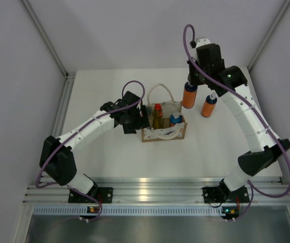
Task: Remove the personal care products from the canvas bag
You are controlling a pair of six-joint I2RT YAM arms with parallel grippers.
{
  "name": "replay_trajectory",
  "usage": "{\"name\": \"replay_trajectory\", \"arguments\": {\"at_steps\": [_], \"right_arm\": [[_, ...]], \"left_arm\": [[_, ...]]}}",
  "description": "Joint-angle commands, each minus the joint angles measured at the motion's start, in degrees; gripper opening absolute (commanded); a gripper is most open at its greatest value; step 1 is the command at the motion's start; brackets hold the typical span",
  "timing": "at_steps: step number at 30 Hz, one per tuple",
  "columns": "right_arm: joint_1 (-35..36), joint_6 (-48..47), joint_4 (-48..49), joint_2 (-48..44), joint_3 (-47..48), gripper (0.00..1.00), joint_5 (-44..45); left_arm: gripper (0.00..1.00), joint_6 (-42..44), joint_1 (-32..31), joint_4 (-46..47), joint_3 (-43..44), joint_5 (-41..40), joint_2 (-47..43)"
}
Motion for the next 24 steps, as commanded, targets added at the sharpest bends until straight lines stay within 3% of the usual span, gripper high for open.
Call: {"name": "replay_trajectory", "arguments": {"at_steps": [1,16,24], "right_arm": [[-2.3,2.0,8.1,-4.6,-4.3,0.0,2.3],[-9.6,4.1,30.0,-6.8,-28.4,0.0,-1.8],[-11.0,5.2,34.5,-4.6,-33.9,0.0,-3.7]], "left_arm": [[0.8,0.0,-0.2,-0.3,1.4,1.1,0.3],[0.8,0.5,-0.2,-0.2,1.4,1.4,0.2],[0.8,0.9,-0.2,-0.3,2.6,1.4,0.1]]}}
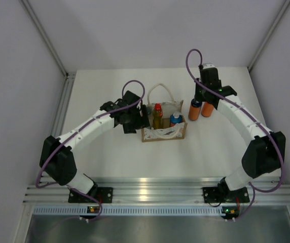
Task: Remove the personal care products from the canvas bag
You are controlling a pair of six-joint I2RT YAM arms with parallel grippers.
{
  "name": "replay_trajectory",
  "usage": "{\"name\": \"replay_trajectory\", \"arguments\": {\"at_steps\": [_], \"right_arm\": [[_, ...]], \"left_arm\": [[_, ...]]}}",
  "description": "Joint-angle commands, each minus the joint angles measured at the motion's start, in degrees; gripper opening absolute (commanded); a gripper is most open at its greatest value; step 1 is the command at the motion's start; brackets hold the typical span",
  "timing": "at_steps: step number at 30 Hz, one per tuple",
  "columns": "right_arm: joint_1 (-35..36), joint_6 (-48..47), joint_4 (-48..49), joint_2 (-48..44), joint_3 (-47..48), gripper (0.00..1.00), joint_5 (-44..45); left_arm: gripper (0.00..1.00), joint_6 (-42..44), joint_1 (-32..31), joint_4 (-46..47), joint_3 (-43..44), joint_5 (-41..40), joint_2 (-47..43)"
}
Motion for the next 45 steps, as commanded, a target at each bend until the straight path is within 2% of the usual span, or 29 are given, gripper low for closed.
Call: {"name": "replay_trajectory", "arguments": {"at_steps": [1,4,5,7,13,15,22,27,32,37,45], "right_arm": [[-0.7,0.8,11.0,-1.2,1.1,0.0,-0.9],[-0.7,0.8,11.0,-0.9,0.5,0.01,-1.4],[-0.7,0.8,10.9,-0.8,0.3,0.12,-1.2],[-0.7,0.7,10.9,-0.8,-0.4,0.28,-1.2],[-0.7,0.1,10.8,-1.3,-2.2,0.34,-1.5],[-0.7,0.1,10.8,-1.7,-2.4,0.43,-1.8],[0.7,-0.6,5.6,-4.2,2.6,0.44,-6.2],[4.9,-0.9,-1.8,-6.1,5.7,0.44,-8.1],[11.2,-6.2,-3.9,-8.6,4.5,0.44,-13.2],[13.1,-11.0,-6.4,-8.2,3.3,0.45,-18.6],[14.5,-15.3,-10.6,-6.6,2.3,0.44,-18.3]], "left_arm": [[0.8,0.7,-0.2,-0.1,2.3,1.5,0.2],[0.8,0.7,-0.2,-0.1,2.2,1.6,0.2],[0.8,0.8,-0.2,-0.1,2.2,1.7,0.1],[0.8,1.0,-0.3,0.0,2.2,1.6,0.2],[0.8,1.5,-0.3,-0.1,2.2,1.6,0.2],[0.8,1.7,-0.3,-0.1,2.0,1.6,0.2],[0.8,1.9,-0.2,-0.1,2.2,1.6,0.5],[0.8,1.9,-0.2,-0.1,2.3,1.6,1.0],[0.8,2.3,-0.2,-0.1,3.1,1.9,1.6],[0.8,2.8,-0.2,-0.1,3.6,2.0,2.0],[0.8,2.7,-0.2,0.0,3.9,1.9,2.5]]}}
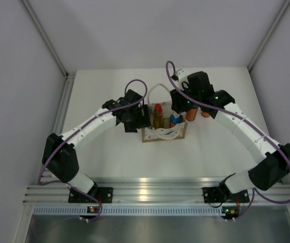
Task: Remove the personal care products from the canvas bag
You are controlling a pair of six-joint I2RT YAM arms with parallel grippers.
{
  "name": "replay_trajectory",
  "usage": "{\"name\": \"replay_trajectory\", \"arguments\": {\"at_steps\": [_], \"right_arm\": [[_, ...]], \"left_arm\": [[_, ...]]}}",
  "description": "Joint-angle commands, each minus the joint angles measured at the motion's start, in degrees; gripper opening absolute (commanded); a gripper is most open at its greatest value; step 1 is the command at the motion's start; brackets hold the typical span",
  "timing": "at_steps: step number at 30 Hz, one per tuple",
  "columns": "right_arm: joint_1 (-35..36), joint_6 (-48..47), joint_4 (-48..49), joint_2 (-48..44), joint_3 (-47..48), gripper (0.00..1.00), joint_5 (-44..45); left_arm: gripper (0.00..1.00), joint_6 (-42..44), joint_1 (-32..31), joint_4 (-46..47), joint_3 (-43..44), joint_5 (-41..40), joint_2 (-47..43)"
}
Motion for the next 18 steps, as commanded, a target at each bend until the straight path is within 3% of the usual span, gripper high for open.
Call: {"name": "replay_trajectory", "arguments": {"at_steps": [1,10,18], "right_arm": [[0.9,-3.3,-3.2,0.7,-0.8,0.45,-0.6],[0.9,-5.1,-3.3,4.8,-1.1,0.44,1.5],[1.0,-5.1,-3.3,6.1,-0.5,0.36,1.4]], "left_arm": [[0.8,0.5,-0.2,0.5,2.0,1.0,0.5],[0.8,0.5,-0.2,0.5,2.0,0.8,0.9],[0.8,0.2,-0.2,0.5,1.7,0.7,0.4]]}}
